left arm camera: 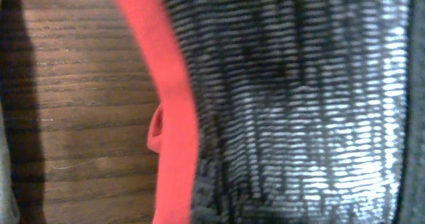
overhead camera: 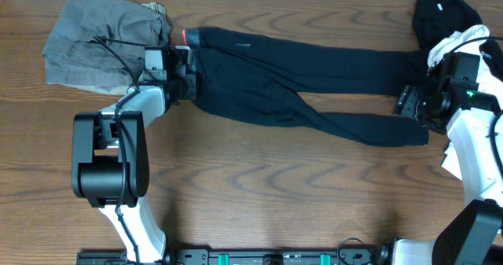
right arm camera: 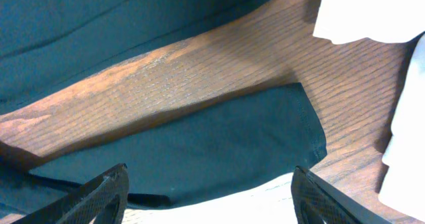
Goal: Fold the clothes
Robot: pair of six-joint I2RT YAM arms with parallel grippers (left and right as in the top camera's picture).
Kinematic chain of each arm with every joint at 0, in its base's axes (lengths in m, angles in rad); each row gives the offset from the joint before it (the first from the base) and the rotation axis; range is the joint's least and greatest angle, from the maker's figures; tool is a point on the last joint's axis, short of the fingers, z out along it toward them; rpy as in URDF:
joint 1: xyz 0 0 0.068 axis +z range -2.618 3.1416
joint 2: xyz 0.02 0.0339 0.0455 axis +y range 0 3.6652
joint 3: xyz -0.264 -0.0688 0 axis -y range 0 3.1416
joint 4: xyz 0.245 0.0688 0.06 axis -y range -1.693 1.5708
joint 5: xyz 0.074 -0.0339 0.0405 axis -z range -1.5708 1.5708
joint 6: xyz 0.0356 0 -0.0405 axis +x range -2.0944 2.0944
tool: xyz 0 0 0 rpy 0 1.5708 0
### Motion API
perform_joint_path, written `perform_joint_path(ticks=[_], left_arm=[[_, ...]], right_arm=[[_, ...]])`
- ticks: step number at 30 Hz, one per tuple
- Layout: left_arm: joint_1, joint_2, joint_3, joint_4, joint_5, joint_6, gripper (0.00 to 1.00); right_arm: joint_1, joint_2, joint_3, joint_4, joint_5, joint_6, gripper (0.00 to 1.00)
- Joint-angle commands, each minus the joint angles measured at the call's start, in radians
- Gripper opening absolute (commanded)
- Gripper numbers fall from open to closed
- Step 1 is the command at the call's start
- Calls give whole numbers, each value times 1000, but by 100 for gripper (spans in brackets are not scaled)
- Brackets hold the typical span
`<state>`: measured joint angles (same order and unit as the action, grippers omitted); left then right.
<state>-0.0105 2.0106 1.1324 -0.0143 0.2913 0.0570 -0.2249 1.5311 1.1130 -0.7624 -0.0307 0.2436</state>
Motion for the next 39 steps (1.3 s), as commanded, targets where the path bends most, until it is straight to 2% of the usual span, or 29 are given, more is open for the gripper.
perform_joint_path(ticks=[1, 6, 11, 17, 29, 30, 31, 33, 34, 39], left_arm=[[-4, 45, -15, -24, -8, -69, 6], [-3, -52, -5, -145, -27, -178, 6], [-3, -255, 0, -449, -105, -304, 6], [-3, -418, 0, -732, -155, -307, 6], [-3, -428, -4, -990, -209, -306, 6], [-3, -428, -4, -999, -216, -306, 10], [-3, -428, -4, -1004, -222, -306, 32], [-3, -428, -4, -1002, -229, -306, 59], [-3, -428, -4, -998, -229, -306, 62], [-3, -428, -4, -977, -229, -306, 64]], right_arm=[[10, 0, 18, 2, -4, -13, 76], [10, 0, 18, -1, -4, -13, 76], [10, 0, 18, -4, -3, -13, 76], [10, 0, 18, -5, -5, -13, 76], [10, 0, 18, -32, -4, -13, 76], [10, 0, 18, -35, -4, -13, 77], [10, 0, 18, -40, -4, -13, 77], [9, 0, 18, -59, -4, -13, 75], [9, 0, 18, -71, -4, -13, 74], [9, 0, 19, -163, -4, 9, 72]])
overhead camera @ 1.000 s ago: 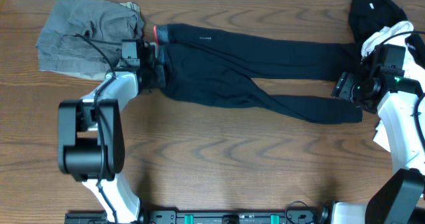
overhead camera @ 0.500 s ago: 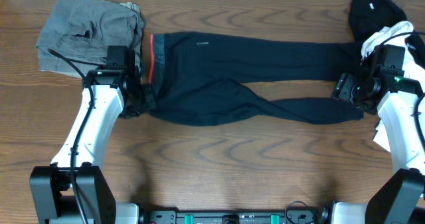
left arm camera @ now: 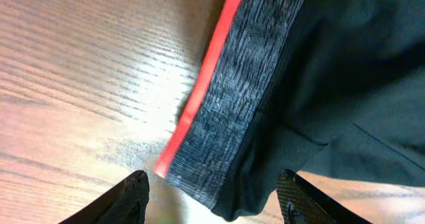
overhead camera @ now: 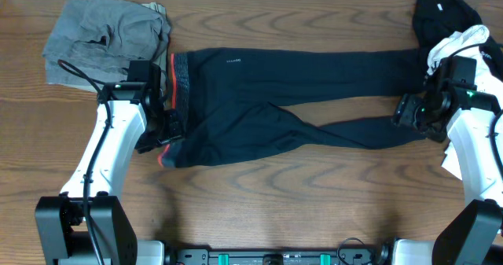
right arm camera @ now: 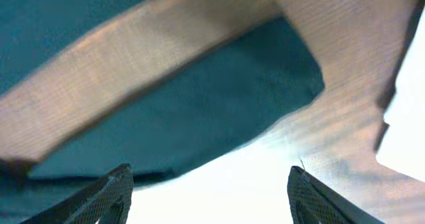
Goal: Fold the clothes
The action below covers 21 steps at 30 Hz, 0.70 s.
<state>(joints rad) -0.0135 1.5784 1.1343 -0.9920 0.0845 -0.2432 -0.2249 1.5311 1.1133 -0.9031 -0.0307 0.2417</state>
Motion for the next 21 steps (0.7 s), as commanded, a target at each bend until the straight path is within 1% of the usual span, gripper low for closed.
perform_joint_path(ticks=[1, 5, 8, 10, 12, 15, 17, 20, 21], left_arm=[[0, 4, -6, 2, -23, -6, 64], [0, 4, -6, -6, -22, -6, 64], [0, 4, -8, -17, -22, -6, 64], [0, 4, -13, -17, -22, -6, 64], [0, 4, -23, -16, -23, -6, 64], [0, 4, -41, -13, -23, -6, 63], [0, 4, -54, -1, -23, -7, 63], [0, 4, -68, 18, -22, -7, 63], [0, 4, -70, 21, -22, -7, 63]], right_arm=[[8, 0, 18, -44, -4, 23, 72], [5, 0, 20, -123, -3, 68, 75], [-26, 0, 19, -179, -3, 106, 83], [-47, 0, 13, -182, 0, 106, 90], [-79, 0, -5, -166, 1, 106, 91], [-132, 0, -47, -97, 0, 106, 88], [-158, 0, -73, -36, 0, 106, 83], [-176, 0, -111, 50, 0, 106, 71], [-176, 0, -122, 74, 1, 106, 69]])
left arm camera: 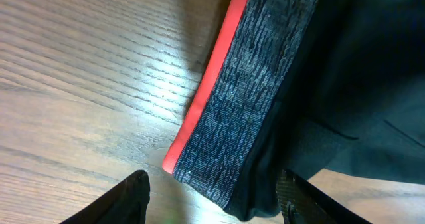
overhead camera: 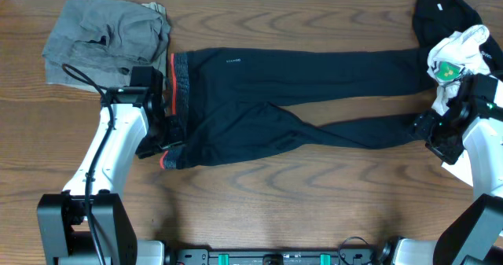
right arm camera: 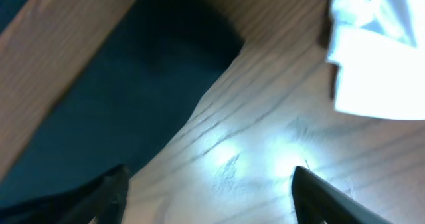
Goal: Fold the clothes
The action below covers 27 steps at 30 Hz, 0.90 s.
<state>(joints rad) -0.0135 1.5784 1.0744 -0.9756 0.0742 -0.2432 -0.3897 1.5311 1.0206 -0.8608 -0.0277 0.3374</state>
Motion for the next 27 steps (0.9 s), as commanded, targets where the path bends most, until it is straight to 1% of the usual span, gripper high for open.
perform_joint_path(ticks=[1, 3, 9, 12, 15, 22, 27], left_arm=[[0, 4, -11, 9, -12, -7, 63], [0, 4, -11, 16, -12, -7, 62], [0, 4, -11, 31, -12, -6, 63], [0, 4, -11, 32, -12, -6, 63], [0, 4, -11, 36, -12, -6, 62], [0, 4, -11, 40, -12, -6, 63], [0, 4, -11, 46, -12, -6, 63]], right_arm=[[-11, 0, -43, 60, -2, 10, 68], [-11, 0, -72, 113, -3, 10, 66], [-11, 0, -148, 272, 3, -3, 65], [-11, 1, -182, 344, 16, -2, 63], [-11, 1, -209, 402, 16, -2, 57], [-11, 8, -238, 466, 24, -2, 56], [-11, 59, -239, 504, 30, -2, 57]])
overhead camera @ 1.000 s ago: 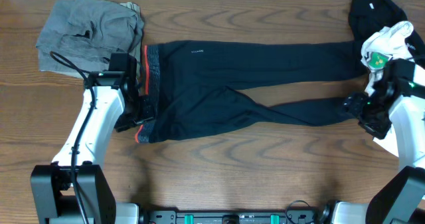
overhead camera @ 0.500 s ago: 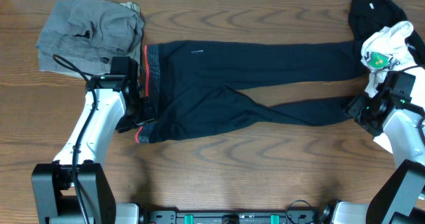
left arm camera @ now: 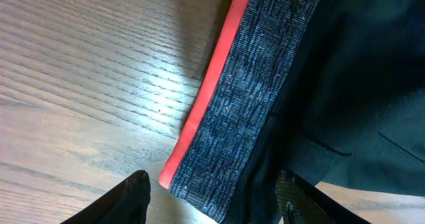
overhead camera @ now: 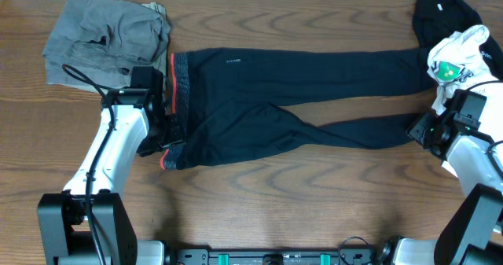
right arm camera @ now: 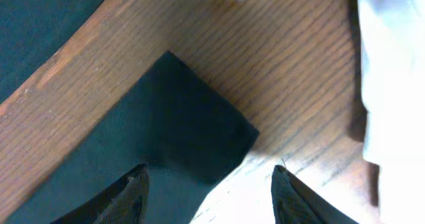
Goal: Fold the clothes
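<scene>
Black pants lie flat across the table, the grey waistband with a red edge at the left and both legs running right. My left gripper is open over the waistband's lower corner, which lies between its fingers. My right gripper stands open over the lower leg's cuff, a left finger above the cloth and the other above bare wood. Neither gripper holds the pants.
A crumpled grey garment lies at the back left, close to the waistband. A black garment and a white one with a green print are piled at the back right, next to my right arm.
My right gripper was past the cuff, over bare wood near the white garment; it is now further left, over the cuff's corner. The left gripper and the pants have hardly moved.
At first the pants lay slanted, the waistband bunched beside the grey garment with my left gripper on it. Then the waistband lay spread flat and the left gripper stood open at its lower corner. The right gripper was at the lower cuff, then beyond it, now over it again.
</scene>
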Robot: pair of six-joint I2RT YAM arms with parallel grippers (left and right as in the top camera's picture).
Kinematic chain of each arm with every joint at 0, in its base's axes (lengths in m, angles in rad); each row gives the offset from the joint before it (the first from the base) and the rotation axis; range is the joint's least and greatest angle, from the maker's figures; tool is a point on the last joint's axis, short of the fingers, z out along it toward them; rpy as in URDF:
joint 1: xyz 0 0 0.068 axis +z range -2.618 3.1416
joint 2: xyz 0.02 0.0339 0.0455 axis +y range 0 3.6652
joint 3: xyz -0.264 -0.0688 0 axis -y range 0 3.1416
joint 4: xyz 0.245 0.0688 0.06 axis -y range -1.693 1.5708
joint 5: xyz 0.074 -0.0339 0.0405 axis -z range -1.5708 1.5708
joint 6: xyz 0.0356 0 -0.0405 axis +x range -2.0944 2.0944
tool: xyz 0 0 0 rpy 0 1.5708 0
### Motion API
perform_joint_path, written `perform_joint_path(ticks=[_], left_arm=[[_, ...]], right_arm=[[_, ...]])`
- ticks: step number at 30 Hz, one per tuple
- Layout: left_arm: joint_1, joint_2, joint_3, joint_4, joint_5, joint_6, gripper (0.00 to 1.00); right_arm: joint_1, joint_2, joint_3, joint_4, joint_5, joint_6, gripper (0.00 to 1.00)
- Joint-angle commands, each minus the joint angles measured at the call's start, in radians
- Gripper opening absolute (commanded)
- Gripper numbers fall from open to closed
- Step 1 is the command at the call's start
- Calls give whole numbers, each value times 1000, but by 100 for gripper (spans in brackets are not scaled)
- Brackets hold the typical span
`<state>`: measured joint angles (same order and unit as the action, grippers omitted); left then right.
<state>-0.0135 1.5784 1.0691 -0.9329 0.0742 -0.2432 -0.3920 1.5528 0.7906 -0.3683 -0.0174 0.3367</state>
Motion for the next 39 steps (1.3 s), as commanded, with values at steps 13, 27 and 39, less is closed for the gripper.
perform_joint_path(ticks=[13, 27, 39], left_arm=[[0, 4, -6, 24, -12, -6, 62], [0, 4, -6, 26, -12, -6, 63], [0, 4, -6, 35, -12, -6, 63]], right_arm=[[-9, 88, -7, 82, 2, -1, 12], [-40, -40, 177, -207, 3, -1, 1], [-101, -100, 275, -365, 79, 10, 1]])
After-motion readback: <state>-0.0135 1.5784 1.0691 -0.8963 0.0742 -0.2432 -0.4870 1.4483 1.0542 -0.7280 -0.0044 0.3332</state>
